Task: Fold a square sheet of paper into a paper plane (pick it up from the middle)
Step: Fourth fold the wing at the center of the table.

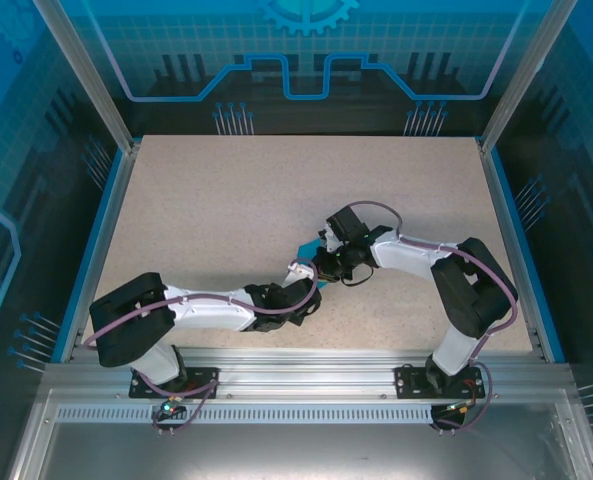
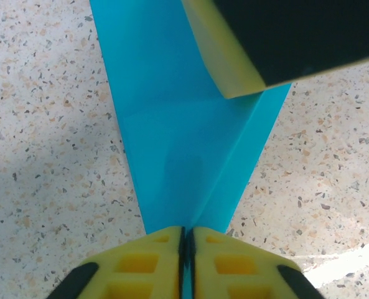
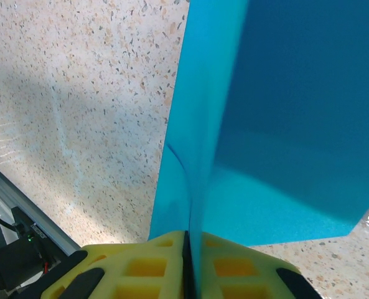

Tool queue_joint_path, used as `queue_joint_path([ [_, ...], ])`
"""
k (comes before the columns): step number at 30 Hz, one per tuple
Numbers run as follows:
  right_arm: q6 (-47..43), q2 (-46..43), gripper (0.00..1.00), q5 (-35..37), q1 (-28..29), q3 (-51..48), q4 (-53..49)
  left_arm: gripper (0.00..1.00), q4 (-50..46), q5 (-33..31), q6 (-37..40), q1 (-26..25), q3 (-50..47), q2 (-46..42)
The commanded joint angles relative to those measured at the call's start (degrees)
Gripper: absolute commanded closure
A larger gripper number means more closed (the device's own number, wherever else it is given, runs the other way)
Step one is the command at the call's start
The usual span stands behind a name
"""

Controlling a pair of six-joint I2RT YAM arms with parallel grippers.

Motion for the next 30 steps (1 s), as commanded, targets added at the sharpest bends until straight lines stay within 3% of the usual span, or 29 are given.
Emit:
queue_joint_path([
  [1, -0.36, 1.11, 0.88, -0.9, -0.1, 1.73, -2.02, 0.89, -0.27, -1.41, 0.56, 0.04, 0.8, 0.14],
  [4, -0.65, 0.95, 0.86, -1.0, -0.04, 1.86, -2.27, 0.94, 0.89, -0.85, 0.03, 0.18, -0.16, -0.36],
  [7, -1.49, 0.06, 0.78, -0.19, -0.15, 1.87, -3.02, 0.98, 3.67, 2.2, -0.97, 1.43, -2.1, -1.86],
  [14, -4.02, -3.43, 0.61, 1.13, -1.14, 1.52, -5.06, 0.99, 13.82, 16.86, -1.27, 7.47, -8.9, -6.48],
  [19, -5.27, -7.03, 0.57, 2.07, -1.62, 0.45, -5.09, 1.0, 18.65, 25.15, -2.65, 11.94, -12.03, -7.48],
  [23, -6.57, -8.79, 0.56, 1.46, -1.84, -0.41, -4.3, 1.0, 21.02, 29.87, -3.94, 15.15, -13.68, -7.65],
  [30, -7.18, -5.77, 0.77, -1.65, -1.06, -0.66, -1.41, 1.0, 25.07, 34.46, -7.19, 18.93, -16.49, -6.9],
])
